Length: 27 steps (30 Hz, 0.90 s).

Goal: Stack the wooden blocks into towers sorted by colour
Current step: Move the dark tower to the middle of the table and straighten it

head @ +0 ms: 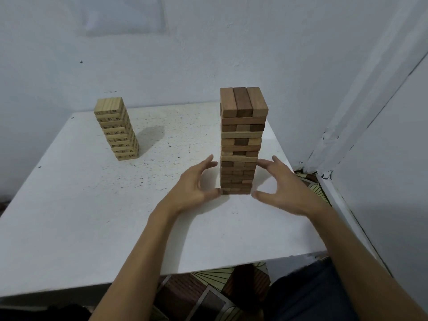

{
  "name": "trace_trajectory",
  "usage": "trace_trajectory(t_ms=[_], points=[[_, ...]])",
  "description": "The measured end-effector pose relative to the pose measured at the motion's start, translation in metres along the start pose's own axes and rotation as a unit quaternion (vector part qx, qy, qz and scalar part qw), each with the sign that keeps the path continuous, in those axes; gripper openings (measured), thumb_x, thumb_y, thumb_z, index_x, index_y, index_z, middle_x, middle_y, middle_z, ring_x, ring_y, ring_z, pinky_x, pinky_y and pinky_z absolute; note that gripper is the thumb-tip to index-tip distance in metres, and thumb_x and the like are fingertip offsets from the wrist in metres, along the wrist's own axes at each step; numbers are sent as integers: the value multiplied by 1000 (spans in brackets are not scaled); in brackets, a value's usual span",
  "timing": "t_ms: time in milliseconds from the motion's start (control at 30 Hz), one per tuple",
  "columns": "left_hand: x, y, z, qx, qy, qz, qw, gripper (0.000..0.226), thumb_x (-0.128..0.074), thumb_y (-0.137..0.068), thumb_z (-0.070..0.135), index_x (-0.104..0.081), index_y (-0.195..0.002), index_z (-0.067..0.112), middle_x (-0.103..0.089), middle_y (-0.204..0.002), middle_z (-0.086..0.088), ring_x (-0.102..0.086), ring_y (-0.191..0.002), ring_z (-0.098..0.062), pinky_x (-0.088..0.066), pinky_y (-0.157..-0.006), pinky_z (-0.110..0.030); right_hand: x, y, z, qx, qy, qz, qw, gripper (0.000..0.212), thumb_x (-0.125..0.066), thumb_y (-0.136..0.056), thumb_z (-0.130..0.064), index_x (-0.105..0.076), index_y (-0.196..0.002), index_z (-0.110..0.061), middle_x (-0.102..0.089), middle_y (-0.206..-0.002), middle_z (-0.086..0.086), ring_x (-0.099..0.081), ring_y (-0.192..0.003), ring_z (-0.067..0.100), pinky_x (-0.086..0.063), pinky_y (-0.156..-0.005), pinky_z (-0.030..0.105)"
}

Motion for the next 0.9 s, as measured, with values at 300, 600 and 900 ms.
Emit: trace_trajectory(t_ms=[300,600,900], points=[[0,-20,0,-44,-72,-24,996,96,-79,-59,60,-44,-143,31,-58,-130,24,-48,-130,-11,-35,-111,-50,-2,-28,12,45,46,-56,996,83,-72,-75,-61,-35,-147,-42,-16,-161,-20,11,-150,9,-9,-122,51],[0,-24,-5,-55,-93,-25,994,95,-77,-61,59,-45,-143,22,-61,-125,23,-52,-125,-9,-35,-111,-48,-1,-38,18,54,35,-61,996,81,-75,-67,-65,-47,-139,-41,-20,-160,-21,11,-150,6,-8,-122,51],[2,-27,-6,-66,-141,-22,988,96,-73,-60,67,-47,-142,25,-60,-125,24,-51,-122,-5,-35,-109,-47,2,-40,16,54,38,-60,996,83,-80,-69,-58,-45,-142,-40,-15,-161,-22,11,-150,5,-6,-120,49]])
Point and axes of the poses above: each hand's wrist, its own y-axis away from the middle knuckle, its own x-axis out of the back of the hand, z = x × y, the point moved 1 cm from there along -y, towards the middle knuckle
